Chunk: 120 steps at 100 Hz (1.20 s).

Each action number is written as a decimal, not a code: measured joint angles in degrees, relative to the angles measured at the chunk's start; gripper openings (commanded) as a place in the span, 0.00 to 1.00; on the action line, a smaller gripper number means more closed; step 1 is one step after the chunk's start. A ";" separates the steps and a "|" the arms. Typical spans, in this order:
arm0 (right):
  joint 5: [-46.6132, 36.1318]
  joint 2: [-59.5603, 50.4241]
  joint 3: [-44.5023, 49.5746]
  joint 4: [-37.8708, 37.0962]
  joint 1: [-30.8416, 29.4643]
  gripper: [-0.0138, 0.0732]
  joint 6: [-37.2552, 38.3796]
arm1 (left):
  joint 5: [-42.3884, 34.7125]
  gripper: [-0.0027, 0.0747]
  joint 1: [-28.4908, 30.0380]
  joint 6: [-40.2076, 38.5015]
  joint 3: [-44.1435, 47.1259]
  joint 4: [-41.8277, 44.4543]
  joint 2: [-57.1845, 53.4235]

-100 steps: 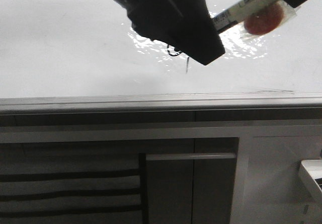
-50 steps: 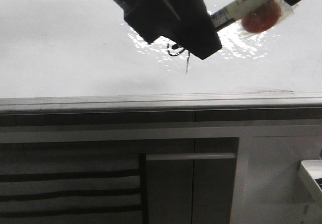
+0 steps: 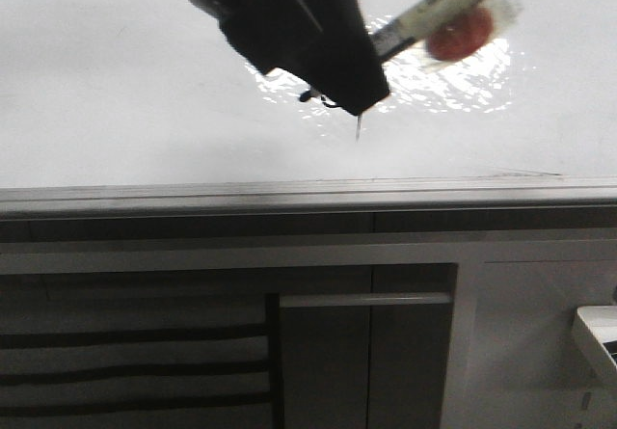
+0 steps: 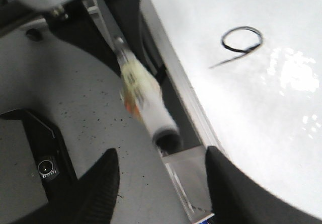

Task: Write number 9 on whiteboard

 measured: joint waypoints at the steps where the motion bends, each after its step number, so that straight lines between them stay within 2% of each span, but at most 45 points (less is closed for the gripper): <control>1: 0.10 -0.40 0.00 -0.17 -0.13 0.55 0.31 | 0.00 0.01 0.37 -1.39 0.00 0.42 -0.13; 14: 0.45 -2.98 -0.13 -2.24 -2.43 0.55 3.76 | 3.28 0.01 4.44 -16.33 0.00 10.50 -3.74; 35: 0.57 -4.06 -0.13 -2.49 -3.11 0.55 4.57 | 10.52 0.01 12.90 -41.57 2.59 26.07 -11.12; 45: 0.57 -4.06 -0.13 -2.49 -3.11 0.55 4.79 | 9.24 0.01 17.12 -50.86 7.43 30.72 -14.80; 59: 0.57 -4.06 -0.13 -2.49 -3.11 0.55 4.90 | 2.29 0.01 23.11 -60.25 15.28 33.08 -18.18; 83: 0.57 -4.06 -0.13 -2.49 -3.11 0.55 4.97 | -9.66 0.01 29.68 -68.73 23.41 33.17 -16.54; 120: 0.13 -4.06 -0.13 -2.49 -3.11 0.55 4.97 | -16.44 0.01 30.22 -69.62 23.75 32.02 -11.28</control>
